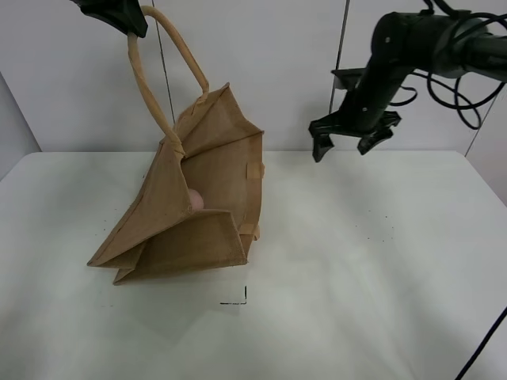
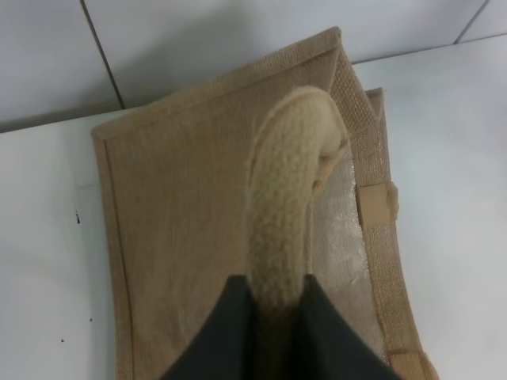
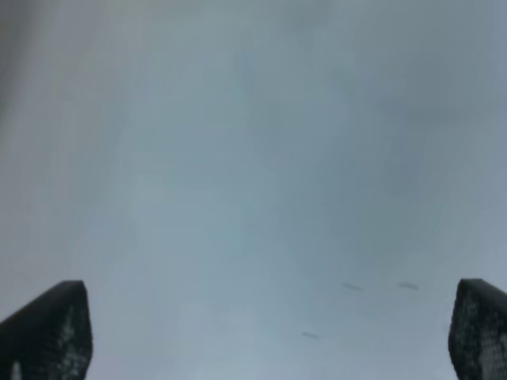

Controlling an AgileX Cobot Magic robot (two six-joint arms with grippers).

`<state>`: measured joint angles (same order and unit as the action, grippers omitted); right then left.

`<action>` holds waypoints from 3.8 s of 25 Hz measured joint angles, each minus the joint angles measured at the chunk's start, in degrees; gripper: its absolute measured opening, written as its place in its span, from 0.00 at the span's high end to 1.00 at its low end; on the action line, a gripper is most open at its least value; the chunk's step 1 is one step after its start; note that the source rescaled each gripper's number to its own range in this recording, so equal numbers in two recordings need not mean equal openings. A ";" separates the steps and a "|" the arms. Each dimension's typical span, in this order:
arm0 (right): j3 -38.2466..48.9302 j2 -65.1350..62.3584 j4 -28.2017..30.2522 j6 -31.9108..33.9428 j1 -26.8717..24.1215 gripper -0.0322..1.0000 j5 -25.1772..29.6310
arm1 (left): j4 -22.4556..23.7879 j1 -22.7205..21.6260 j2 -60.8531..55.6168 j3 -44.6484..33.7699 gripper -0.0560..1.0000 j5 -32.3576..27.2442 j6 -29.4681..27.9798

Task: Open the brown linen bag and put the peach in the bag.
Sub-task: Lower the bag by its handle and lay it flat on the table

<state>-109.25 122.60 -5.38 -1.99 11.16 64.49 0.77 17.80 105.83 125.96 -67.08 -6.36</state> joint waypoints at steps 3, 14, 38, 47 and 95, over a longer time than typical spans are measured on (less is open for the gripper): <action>0.00 0.00 0.33 0.18 -5.61 0.00 0.91 | 0.00 0.00 0.00 0.00 0.95 0.00 0.00; 0.67 -0.96 0.27 -0.25 -10.24 0.00 5.04 | 0.00 0.00 0.00 0.00 0.95 0.00 0.00; 71.88 -77.65 -0.68 -1.07 -9.32 0.00 -0.43 | 0.00 0.00 0.00 0.00 0.95 0.00 0.00; 80.55 -107.73 0.92 -1.08 -9.32 0.00 -5.38 | 0.00 0.00 0.00 0.00 0.95 0.00 0.00; 80.85 -122.91 1.66 -0.95 -9.32 0.00 -5.36 | -0.77 -2.52 23.85 -9.72 0.00 4.07 4.60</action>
<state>-28.40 -0.32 -3.72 -2.95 1.84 59.13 0.00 15.28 129.68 116.24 -63.01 -1.77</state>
